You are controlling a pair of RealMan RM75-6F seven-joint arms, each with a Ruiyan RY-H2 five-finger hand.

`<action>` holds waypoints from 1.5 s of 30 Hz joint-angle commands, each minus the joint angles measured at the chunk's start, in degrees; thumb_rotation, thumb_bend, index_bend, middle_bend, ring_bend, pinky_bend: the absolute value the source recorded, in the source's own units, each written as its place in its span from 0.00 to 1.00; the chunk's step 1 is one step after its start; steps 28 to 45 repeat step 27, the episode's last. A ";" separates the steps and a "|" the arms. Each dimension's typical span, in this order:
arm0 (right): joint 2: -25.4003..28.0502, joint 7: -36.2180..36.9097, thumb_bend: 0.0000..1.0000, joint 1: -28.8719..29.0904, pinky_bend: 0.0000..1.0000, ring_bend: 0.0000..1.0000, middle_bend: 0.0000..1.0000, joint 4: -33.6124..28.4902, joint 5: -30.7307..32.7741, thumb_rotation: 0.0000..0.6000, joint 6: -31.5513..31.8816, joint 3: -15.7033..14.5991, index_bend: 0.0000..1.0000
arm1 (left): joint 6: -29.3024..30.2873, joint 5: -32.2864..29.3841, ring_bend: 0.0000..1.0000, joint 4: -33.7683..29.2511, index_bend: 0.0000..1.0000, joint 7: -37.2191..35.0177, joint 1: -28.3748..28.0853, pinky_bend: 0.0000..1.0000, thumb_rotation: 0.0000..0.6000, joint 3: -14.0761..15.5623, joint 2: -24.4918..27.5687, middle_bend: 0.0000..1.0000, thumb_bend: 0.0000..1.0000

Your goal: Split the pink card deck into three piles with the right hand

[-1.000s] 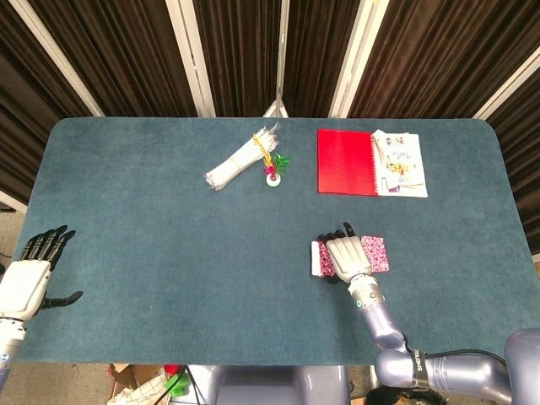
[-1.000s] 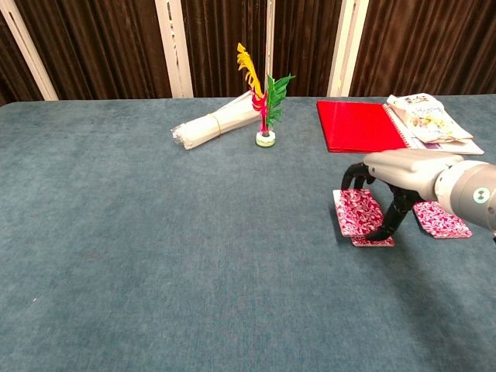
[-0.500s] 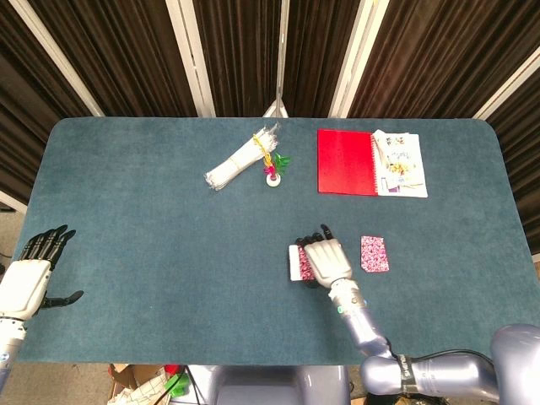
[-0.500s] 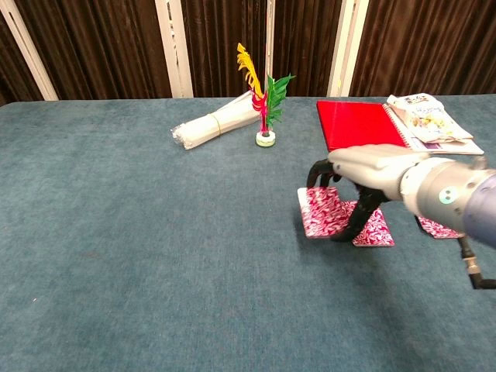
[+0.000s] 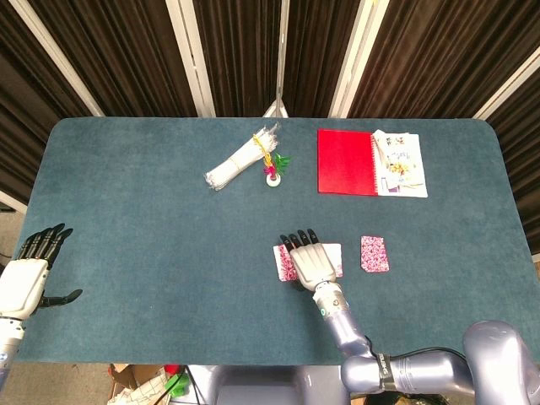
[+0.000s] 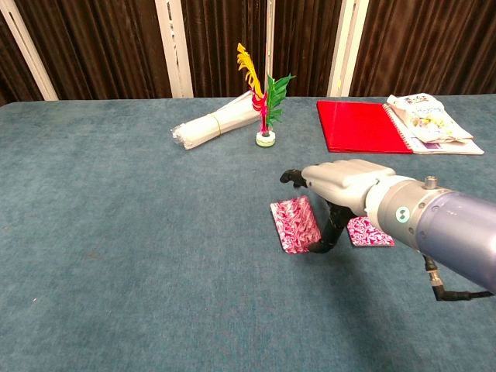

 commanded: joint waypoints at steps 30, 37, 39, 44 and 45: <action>34.04 31.83 0.27 -30.39 0.00 0.00 0.00 -5.01 -39.87 1.00 32.29 -25.46 0.00 | 3.20 3.00 0.00 2.16 0.00 4.00 0.79 0.00 1.00 0.56 -2.33 0.00 0.00; 34.04 31.83 0.27 -30.39 0.00 0.00 0.00 -5.01 -39.87 1.00 32.29 -25.46 0.00 | 3.20 3.00 0.00 2.16 0.00 4.00 0.79 0.00 1.00 0.56 -2.33 0.00 0.00; 34.04 31.83 0.27 -30.39 0.00 0.00 0.00 -5.01 -39.87 1.00 32.29 -25.46 0.00 | 3.20 3.00 0.00 2.16 0.00 4.00 0.79 0.00 1.00 0.56 -2.33 0.00 0.00; 34.04 31.83 0.27 -30.39 0.00 0.00 0.00 -5.01 -39.87 1.00 32.29 -25.46 0.00 | 3.20 3.00 0.00 2.16 0.00 4.00 0.79 0.00 1.00 0.56 -2.33 0.00 0.00; 34.04 31.83 0.27 -30.39 0.00 0.00 0.00 -5.01 -39.87 1.00 32.29 -25.46 0.00 | 3.20 3.00 0.00 2.16 0.00 4.00 0.79 0.00 1.00 0.56 -2.33 0.00 0.00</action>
